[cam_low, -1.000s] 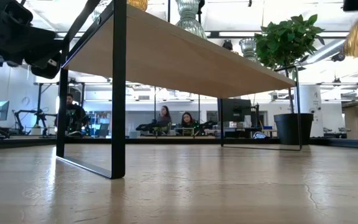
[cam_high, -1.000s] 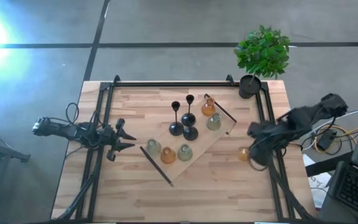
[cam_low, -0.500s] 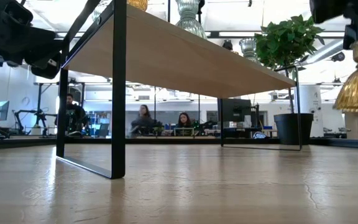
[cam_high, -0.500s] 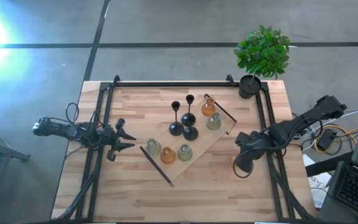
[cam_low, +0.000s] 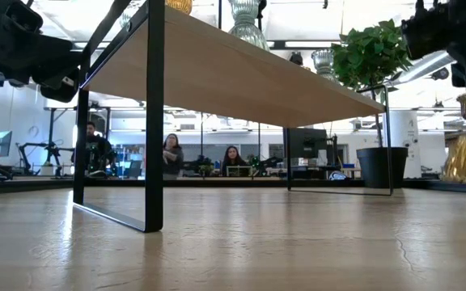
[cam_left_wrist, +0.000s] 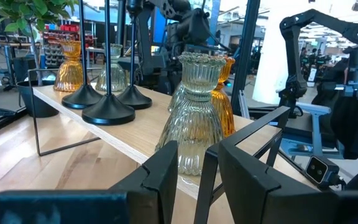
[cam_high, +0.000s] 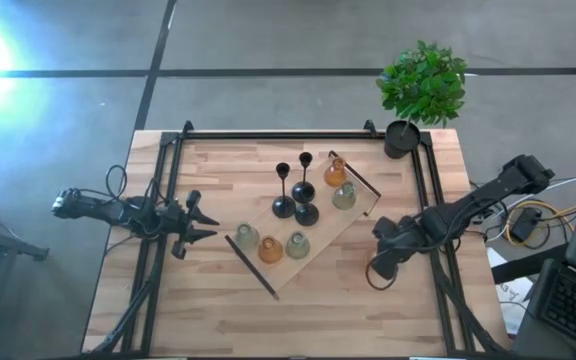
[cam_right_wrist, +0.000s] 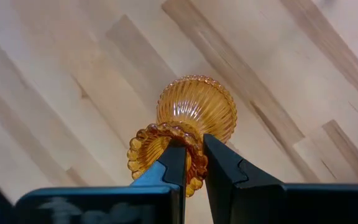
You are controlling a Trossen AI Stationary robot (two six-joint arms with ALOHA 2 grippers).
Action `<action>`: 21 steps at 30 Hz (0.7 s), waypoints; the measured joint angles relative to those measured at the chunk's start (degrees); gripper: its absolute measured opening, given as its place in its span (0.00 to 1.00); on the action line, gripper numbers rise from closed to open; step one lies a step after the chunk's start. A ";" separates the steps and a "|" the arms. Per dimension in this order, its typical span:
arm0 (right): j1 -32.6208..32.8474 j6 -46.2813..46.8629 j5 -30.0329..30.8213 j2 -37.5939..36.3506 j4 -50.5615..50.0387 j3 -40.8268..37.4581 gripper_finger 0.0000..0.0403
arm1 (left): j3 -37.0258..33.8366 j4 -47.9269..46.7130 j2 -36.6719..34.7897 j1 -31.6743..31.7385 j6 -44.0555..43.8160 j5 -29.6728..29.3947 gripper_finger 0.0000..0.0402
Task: Pick & Place candle stick holders
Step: Put the yellow candle holder on the shelf
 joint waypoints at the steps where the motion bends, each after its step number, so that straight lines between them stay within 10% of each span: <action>1: 0.00 -0.18 0.00 0.39 0.02 -0.15 0.06 | 0.00 0.00 0.00 0.02 0.00 0.02 0.30; 21: -0.04 -0.13 -1.64 1.36 7.95 -4.33 0.06 | 0.00 0.00 0.02 0.00 0.00 0.00 0.30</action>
